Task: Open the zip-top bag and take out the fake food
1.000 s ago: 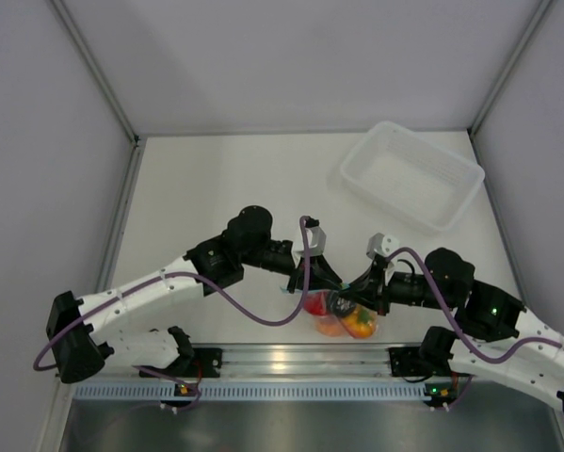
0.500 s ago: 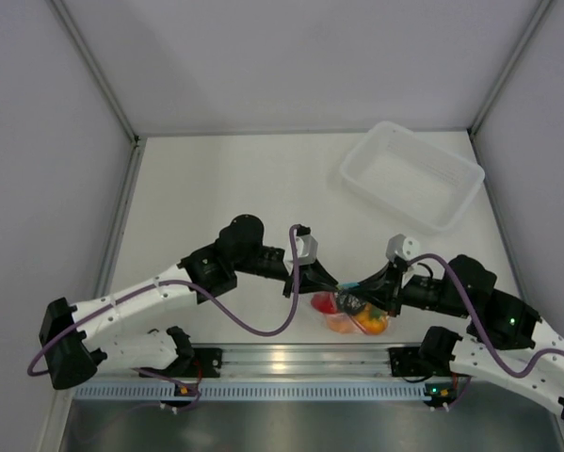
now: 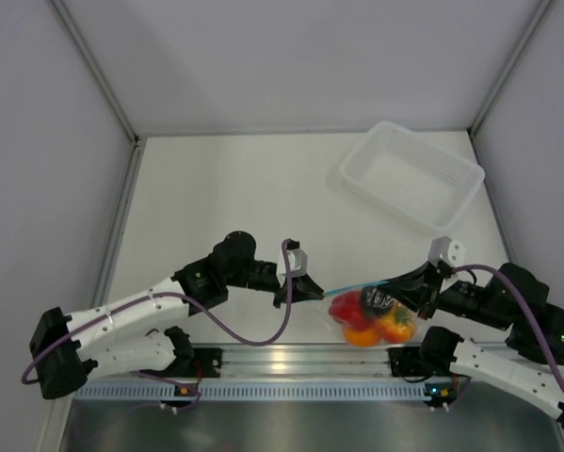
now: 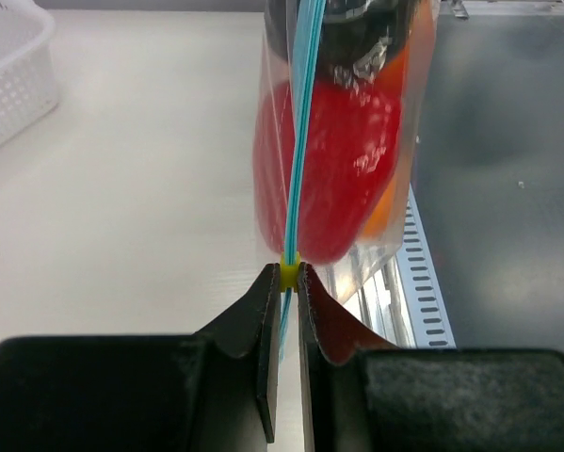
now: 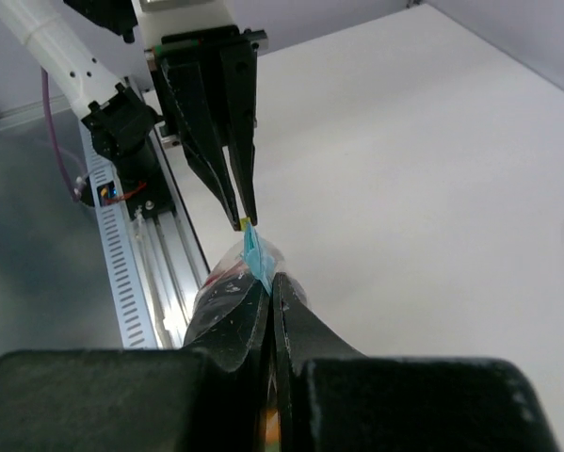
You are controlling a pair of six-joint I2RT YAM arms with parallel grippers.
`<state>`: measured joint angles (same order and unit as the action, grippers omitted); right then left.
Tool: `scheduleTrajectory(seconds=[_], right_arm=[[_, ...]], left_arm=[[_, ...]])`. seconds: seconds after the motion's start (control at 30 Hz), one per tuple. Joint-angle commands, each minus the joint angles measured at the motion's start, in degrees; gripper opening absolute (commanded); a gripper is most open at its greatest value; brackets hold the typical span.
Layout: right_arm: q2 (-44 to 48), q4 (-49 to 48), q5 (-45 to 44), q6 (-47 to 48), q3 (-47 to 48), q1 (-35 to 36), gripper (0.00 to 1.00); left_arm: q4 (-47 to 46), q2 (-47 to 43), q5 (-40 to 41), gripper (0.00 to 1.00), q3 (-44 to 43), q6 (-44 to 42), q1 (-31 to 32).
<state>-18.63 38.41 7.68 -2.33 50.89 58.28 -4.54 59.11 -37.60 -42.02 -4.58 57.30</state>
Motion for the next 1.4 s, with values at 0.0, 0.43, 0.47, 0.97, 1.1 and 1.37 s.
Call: scheduleTrajectory(seconds=[0.0,0.43,0.47,0.97,1.1,1.37], right_arm=[[1.84,2.27,-2.85,1.89,5.7,0.69,0.0],[2.28,2.72,3.82,5.49,4.57,0.78,0.0],[2.29,2.37,4.18,5.67,4.39,0.78,0.0],[6.85,-1.67,9.18,5.84,1.32,0.78,0.0],[4.84,-4.22,11.56,5.41,-0.97,0.78,0.0],[1.23,-6.16,15.61,5.49,-2.55,0.69,0.0]], left_arm=[[2.16,-3.56,0.43,0.0,2.73,1.06,-0.43],[1.72,-12.53,-1.59,0.0,6.95,4.4,-0.43],[2.07,-12.62,-1.68,0.0,6.78,4.32,-0.43],[6.91,-12.36,3.15,0.22,6.87,4.4,-0.43],[5.15,-10.6,2.36,0.6,3.27,4.4,-0.43],[-1.26,-4.19,12.82,0.61,-3.85,7.57,-0.43]])
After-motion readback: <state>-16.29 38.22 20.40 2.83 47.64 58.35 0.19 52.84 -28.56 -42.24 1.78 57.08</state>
